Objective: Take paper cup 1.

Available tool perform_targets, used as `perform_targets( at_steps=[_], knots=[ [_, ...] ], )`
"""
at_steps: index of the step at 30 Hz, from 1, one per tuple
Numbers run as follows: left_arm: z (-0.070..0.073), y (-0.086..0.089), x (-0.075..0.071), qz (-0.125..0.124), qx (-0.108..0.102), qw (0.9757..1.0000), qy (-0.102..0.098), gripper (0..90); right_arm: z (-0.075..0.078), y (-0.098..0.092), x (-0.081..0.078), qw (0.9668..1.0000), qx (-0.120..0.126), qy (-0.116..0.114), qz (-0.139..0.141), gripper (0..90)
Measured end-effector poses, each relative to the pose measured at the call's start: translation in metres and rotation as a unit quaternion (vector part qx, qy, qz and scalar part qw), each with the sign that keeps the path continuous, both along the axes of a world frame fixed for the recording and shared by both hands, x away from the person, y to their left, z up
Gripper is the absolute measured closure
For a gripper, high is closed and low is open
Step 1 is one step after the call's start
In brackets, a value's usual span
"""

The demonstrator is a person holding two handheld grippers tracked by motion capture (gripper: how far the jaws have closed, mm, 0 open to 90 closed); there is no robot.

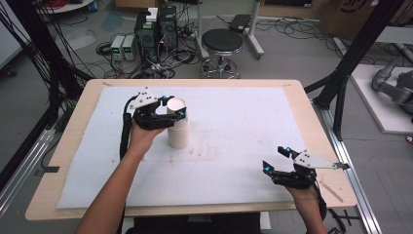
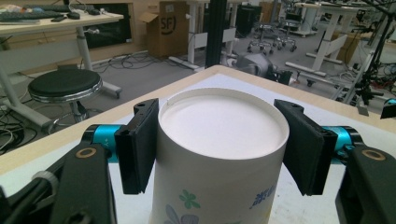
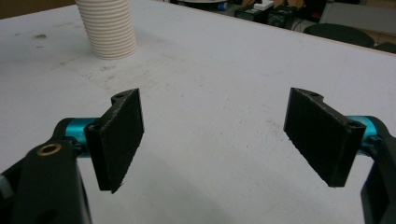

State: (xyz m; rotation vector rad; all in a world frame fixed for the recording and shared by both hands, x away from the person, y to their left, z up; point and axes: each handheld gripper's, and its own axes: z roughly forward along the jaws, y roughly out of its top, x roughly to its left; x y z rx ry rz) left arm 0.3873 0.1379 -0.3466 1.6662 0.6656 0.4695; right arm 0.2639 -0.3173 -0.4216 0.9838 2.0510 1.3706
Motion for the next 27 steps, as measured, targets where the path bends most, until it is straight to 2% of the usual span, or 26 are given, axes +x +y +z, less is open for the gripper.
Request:
perform_targets(
  at_steps=[5, 11, 14, 16, 18, 19, 24, 27],
  knots=[
    [0.008, 0.001, -0.002, 0.001, -0.009, 0.9999, -0.008, 34.1, 0.0, 0.0, 0.0, 1.0, 0.0, -0.002, 0.001, 20.6],
    [0.028, 0.002, -0.006, 0.001, -0.025, 0.9994, -0.024, 34.3, 0.001, 0.001, 0.0, 1.0, 0.0, -0.002, 0.002, 20.6],
    [0.04, 0.003, -0.009, 0.003, -0.026, 0.999, -0.035, 34.4, 0.001, 0.001, 0.0, 1.0, 0.0, -0.001, 0.003, 20.6],
    [0.044, 0.004, -0.01, 0.003, -0.026, 0.9989, -0.039, 34.4, 0.001, 0.001, 0.0, 1.0, 0.002, 0.0, 0.003, 20.6],
    [0.053, 0.006, -0.014, 0.004, -0.038, 0.9981, -0.048, 34.4, 0.001, 0.001, 0.0, 1.0, 0.001, -0.001, 0.003, 20.6],
    [0.053, 0.006, -0.014, 0.004, -0.038, 0.9981, -0.048, 34.4, 0.001, 0.001, 0.0, 1.0, 0.001, -0.001, 0.003, 20.6],
    [0.075, 0.01, -0.025, 0.008, -0.054, 0.9961, -0.069, 34.6, 0.001, 0.001, 0.0, 1.0, 0.002, -0.002, 0.004, 20.6],
    [0.08, 0.011, -0.029, 0.009, -0.051, 0.9956, -0.079, 34.6, 0.001, 0.001, 0.0, 1.0, 0.001, -0.001, 0.004, 20.6]
  ],
)
